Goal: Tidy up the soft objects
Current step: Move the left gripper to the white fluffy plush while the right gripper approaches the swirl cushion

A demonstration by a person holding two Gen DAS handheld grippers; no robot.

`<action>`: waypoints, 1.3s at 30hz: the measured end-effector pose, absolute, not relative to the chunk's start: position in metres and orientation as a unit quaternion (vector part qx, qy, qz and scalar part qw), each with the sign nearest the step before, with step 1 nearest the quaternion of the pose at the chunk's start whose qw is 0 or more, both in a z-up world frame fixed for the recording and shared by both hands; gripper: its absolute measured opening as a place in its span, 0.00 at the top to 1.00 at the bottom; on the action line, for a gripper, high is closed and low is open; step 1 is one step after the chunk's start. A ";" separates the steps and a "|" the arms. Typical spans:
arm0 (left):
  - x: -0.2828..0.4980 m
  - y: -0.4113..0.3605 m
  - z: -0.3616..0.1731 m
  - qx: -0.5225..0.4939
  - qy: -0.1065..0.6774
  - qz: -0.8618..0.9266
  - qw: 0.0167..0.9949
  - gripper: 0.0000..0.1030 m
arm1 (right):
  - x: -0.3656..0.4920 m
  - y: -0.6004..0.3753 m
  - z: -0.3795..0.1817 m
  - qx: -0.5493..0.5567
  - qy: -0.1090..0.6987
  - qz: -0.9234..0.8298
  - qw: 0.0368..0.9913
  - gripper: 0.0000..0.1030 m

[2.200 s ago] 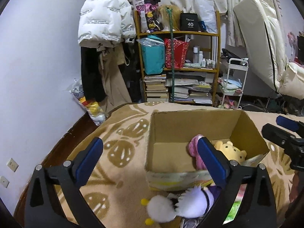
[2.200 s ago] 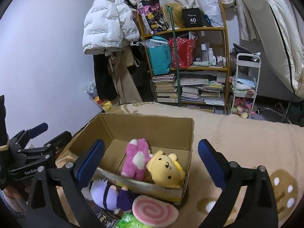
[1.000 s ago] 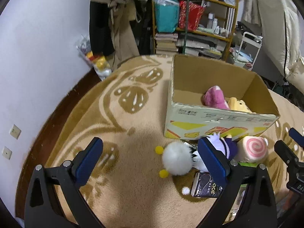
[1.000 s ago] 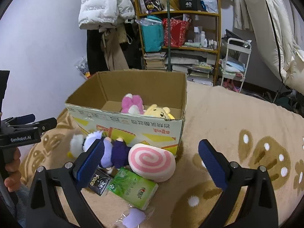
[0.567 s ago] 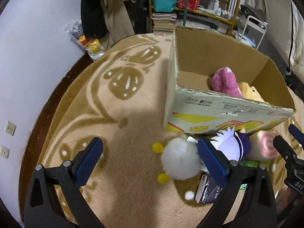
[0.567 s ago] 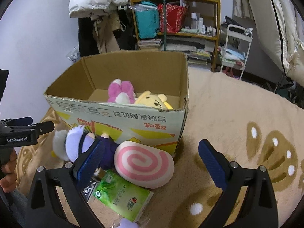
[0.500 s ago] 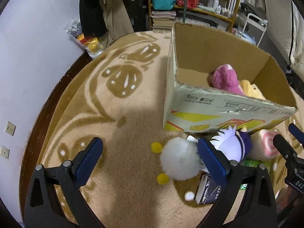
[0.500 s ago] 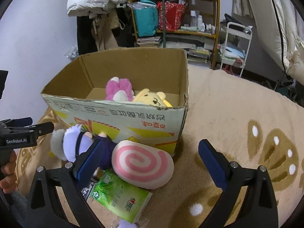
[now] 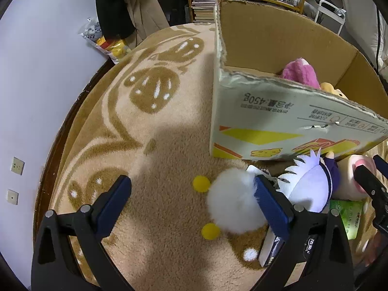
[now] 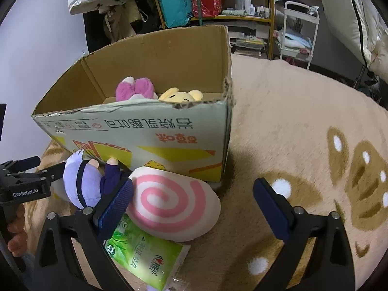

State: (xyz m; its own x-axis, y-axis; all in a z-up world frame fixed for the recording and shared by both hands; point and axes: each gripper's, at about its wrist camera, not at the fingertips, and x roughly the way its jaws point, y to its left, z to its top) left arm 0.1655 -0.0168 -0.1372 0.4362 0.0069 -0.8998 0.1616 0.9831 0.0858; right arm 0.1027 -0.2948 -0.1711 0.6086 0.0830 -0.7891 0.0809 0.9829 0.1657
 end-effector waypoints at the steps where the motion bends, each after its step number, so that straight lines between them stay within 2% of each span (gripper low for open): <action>1: 0.166 -0.016 -0.138 0.077 0.531 -0.046 0.843 0.04 | 0.103 -0.295 -0.172 0.097 0.443 0.002 0.891 0.00; 14: 0.169 -0.015 -0.150 0.032 0.555 -0.087 0.827 0.04 | 0.109 -0.279 -0.182 0.097 0.457 0.031 0.884 0.00; 18: 0.169 -0.014 -0.154 -0.002 0.568 -0.104 0.817 0.14 | 0.110 -0.277 -0.185 0.096 0.465 0.040 0.879 0.03; 23: 0.166 -0.011 -0.155 -0.027 0.573 -0.118 0.811 0.25 | 0.112 -0.276 -0.187 0.089 0.469 0.037 0.878 0.12; 28: 0.166 -0.011 -0.159 -0.047 0.576 -0.135 0.805 0.41 | 0.113 -0.277 -0.186 0.091 0.473 0.033 0.876 0.20; 35: 0.161 -0.013 -0.163 -0.054 0.578 -0.135 0.803 0.41 | 0.110 -0.274 -0.186 0.084 0.478 0.030 0.874 0.27; 39: 0.157 -0.016 -0.163 -0.057 0.574 -0.130 0.806 0.41 | 0.108 -0.273 -0.186 0.079 0.481 0.027 0.873 0.28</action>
State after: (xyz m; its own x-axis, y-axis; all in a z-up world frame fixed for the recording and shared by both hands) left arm 0.1567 -0.0156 -0.1629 0.3064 -0.2746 -0.9114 0.1441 0.9598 -0.2407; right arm 0.1080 -0.2726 -0.1862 0.5362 0.1233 -0.8350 0.0289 0.9860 0.1641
